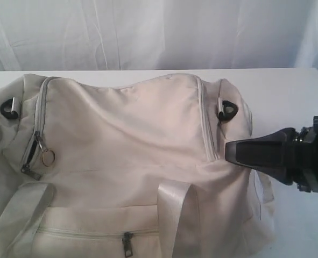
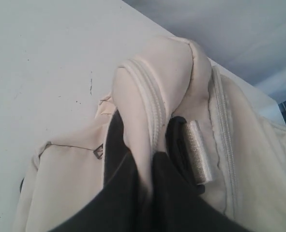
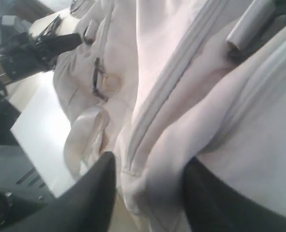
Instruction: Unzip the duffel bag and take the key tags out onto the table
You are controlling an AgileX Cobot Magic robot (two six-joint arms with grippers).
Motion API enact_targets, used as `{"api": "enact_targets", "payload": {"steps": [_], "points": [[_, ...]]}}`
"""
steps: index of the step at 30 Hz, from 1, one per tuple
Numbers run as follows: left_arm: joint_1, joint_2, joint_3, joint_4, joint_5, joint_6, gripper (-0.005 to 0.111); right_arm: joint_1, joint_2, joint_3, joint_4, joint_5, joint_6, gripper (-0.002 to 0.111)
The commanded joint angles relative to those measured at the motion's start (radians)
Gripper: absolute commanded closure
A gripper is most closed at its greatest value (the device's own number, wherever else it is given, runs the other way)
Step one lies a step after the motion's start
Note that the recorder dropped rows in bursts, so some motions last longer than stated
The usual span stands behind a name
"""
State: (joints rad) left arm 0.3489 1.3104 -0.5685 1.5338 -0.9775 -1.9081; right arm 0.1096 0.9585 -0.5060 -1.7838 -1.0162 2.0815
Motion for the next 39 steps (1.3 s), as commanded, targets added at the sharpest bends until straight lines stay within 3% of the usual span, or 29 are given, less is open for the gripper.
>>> {"api": "enact_targets", "payload": {"steps": [1, 3, 6, 8, 11, 16, 22, 33, 39], "points": [[0.009, -0.008, -0.015, -0.007, -0.008, -0.005, 0.073, -0.001, -0.012, -0.012, 0.039, 0.222, -0.018, 0.038], [0.009, -0.008, -0.015, -0.024, -0.032, -0.005, 0.057, -0.001, -0.012, -0.029, 0.039, 0.279, -0.018, 0.031], [0.009, -0.008, -0.015, -0.082, -0.084, 0.014, 0.037, -0.001, -0.012, -0.084, 0.039, 0.31, -0.018, 0.031], [0.009, -0.008, -0.015, -0.106, -0.134, 0.088, 0.029, -0.001, -0.012, -0.137, 0.039, 0.307, -0.023, 0.033], [0.009, -0.008, -0.015, -0.106, -0.219, 0.183, 0.029, 0.004, -0.006, -0.223, 0.039, 0.195, -0.136, 0.039], [0.009, -0.008, -0.015, 0.049, -0.244, 0.242, 0.029, 0.126, 0.014, -0.298, 0.039, 0.064, -0.399, 0.042], [0.009, -0.008, -0.047, 0.068, -0.244, 0.232, 0.029, 0.276, 0.033, -0.3, 0.039, 0.208, -0.515, 0.043], [0.007, -0.017, -0.281, 0.063, -0.244, 0.107, 0.029, 0.488, 0.288, -0.3, 0.039, 0.357, -0.667, 0.043], [0.007, -0.017, -0.292, 0.095, -0.244, -0.005, 0.031, 0.65, 0.488, -0.302, 0.292, 0.397, -0.962, 0.043]]}}
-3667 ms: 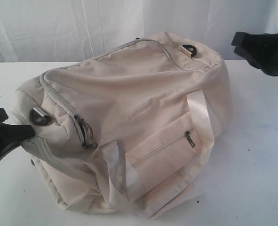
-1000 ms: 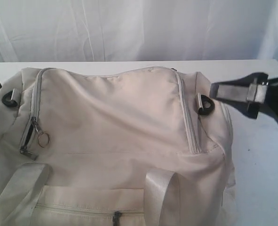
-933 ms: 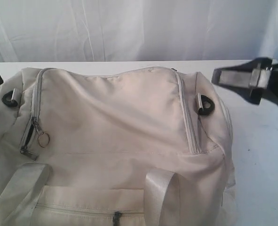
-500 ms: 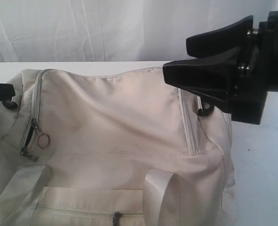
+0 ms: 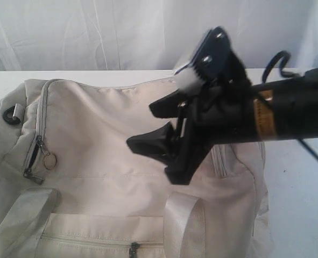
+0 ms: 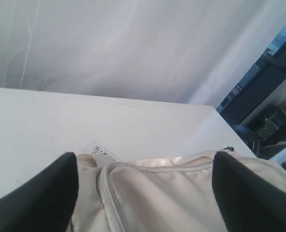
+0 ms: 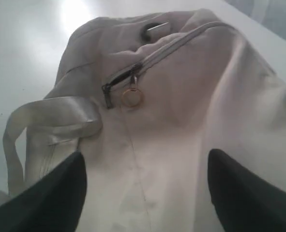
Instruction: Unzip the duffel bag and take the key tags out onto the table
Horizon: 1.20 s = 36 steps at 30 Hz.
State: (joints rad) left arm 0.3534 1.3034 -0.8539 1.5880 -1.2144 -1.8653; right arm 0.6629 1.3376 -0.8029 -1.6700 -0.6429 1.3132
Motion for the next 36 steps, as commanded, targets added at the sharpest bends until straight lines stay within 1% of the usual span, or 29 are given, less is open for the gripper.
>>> {"api": "enact_targets", "payload": {"steps": [1, 3, 6, 8, 11, 13, 15, 17, 21, 22, 26, 28, 33, 36], "points": [[-0.002, -0.017, -0.007, 0.076, -0.007, -0.038, 0.035, 0.126, 0.141, -0.009, 0.227, 0.034, -0.238, 0.043], [-0.007, -0.034, -0.007, 0.144, -0.007, -0.005, 0.048, 0.173, 0.193, -0.027, 0.273, 0.067, -0.293, 0.043], [-0.007, -0.064, -0.002, 0.156, -0.007, 0.023, 0.066, 0.232, 0.272, -0.081, 0.295, 0.091, -0.351, 0.043], [-0.007, -0.085, 0.004, 0.156, -0.007, 0.034, 0.071, 0.26, 0.316, -0.127, 0.335, 0.12, -0.351, 0.043], [-0.007, -0.119, 0.005, 0.156, -0.007, 0.049, 0.068, 0.274, 0.377, -0.189, 0.462, 0.211, -0.351, 0.043], [-0.007, -0.132, 0.005, 0.156, -0.007, 0.052, 0.065, 0.274, 0.419, -0.232, 0.527, 0.223, -0.351, 0.043], [-0.007, -0.133, 0.009, 0.156, -0.007, 0.034, 0.062, 0.274, 0.454, -0.268, 0.53, 0.202, -0.351, 0.043], [-0.007, -0.133, 0.035, 0.156, -0.007, 0.032, 0.062, 0.274, 0.495, -0.305, 0.53, 0.157, -0.351, 0.043], [-0.007, -0.133, 0.113, 0.156, -0.007, 0.079, 0.06, 0.276, 0.564, -0.35, 0.53, 0.148, -0.349, 0.043], [-0.007, -0.133, 0.13, 0.156, -0.007, 0.094, 0.058, 0.276, 0.573, -0.351, 0.53, 0.148, -0.349, 0.043], [-0.007, -0.145, 0.178, 0.156, 0.019, 0.121, 0.042, 0.276, 0.575, -0.351, 0.525, 0.146, -0.349, 0.043], [-0.007, -0.163, 0.178, 0.156, 0.03, 0.119, 0.039, 0.276, 0.575, -0.351, 0.525, 0.152, -0.349, 0.043], [-0.007, -0.231, 0.162, 0.156, 0.019, 0.111, 0.042, 0.276, 0.575, -0.351, 0.521, 0.199, -0.349, 0.043], [-0.007, -0.292, 0.116, 0.156, 0.016, 0.091, 0.043, 0.276, 0.575, -0.351, 0.521, 0.22, -0.349, 0.043]]}}
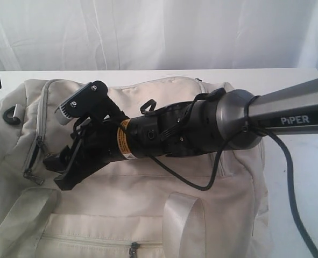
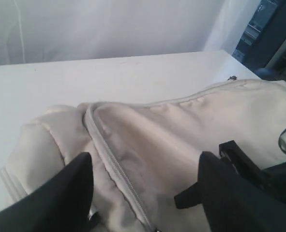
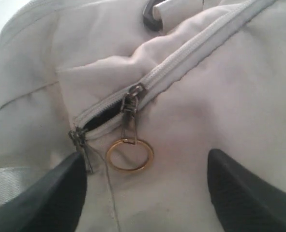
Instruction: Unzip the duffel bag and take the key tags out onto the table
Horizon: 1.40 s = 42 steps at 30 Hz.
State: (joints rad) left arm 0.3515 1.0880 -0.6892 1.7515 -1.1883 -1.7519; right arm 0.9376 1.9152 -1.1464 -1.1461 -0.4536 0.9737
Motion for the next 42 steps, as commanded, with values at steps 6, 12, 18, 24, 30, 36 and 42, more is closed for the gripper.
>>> {"api": "enact_targets", "payload": {"steps": [6, 12, 18, 24, 30, 36, 42], "points": [[-0.005, -0.19, -0.21, -0.007, -0.005, -0.125, 0.043, 0.001, -0.002, -0.008, -0.003, 0.034, -0.009, 0.043], [-0.005, -0.239, -0.438, -0.083, -0.002, -0.203, 0.044, 0.001, -0.002, -0.008, -0.003, 0.022, -0.009, 0.043], [-0.005, -0.239, -0.565, -0.512, 0.067, -0.097, 0.071, 0.001, -0.002, -0.008, -0.003, -0.008, -0.009, 0.043], [-0.005, -0.261, -0.715, -0.576, 0.198, -0.054, 0.098, 0.001, -0.002, -0.008, -0.003, -0.016, 0.003, 0.043], [-0.015, -0.379, -1.018, -0.007, 0.364, -0.361, 0.107, 0.001, -0.002, -0.008, -0.003, -0.016, 0.063, 0.043], [-0.015, -0.47, -1.031, -0.007, 0.392, -0.361, 0.107, 0.001, -0.002, -0.008, -0.003, -0.016, 0.063, 0.043], [-0.015, -0.451, -1.031, -0.007, 0.718, -0.361, 0.107, 0.001, -0.002, -0.008, -0.003, -0.016, 0.063, 0.043]]}}
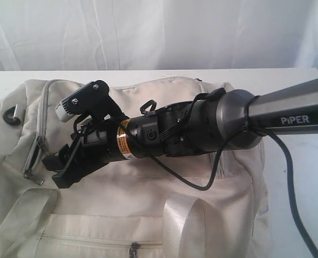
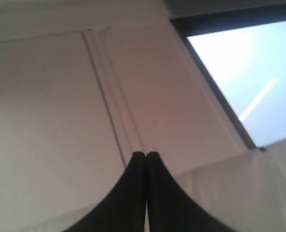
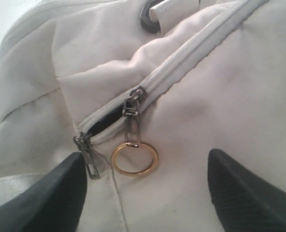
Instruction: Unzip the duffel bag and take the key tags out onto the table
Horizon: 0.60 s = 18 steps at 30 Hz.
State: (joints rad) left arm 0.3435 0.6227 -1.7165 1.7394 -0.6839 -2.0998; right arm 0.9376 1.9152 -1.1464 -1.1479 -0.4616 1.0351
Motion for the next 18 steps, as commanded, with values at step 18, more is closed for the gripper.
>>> {"api": "enact_targets", "payload": {"steps": [18], "points": [[-0.007, 0.106, 0.056, 0.005, 0.397, 0.218, 0.107, 0.001, -0.002, -0.008, -0.003, -0.008, 0.002, 0.043]]}}
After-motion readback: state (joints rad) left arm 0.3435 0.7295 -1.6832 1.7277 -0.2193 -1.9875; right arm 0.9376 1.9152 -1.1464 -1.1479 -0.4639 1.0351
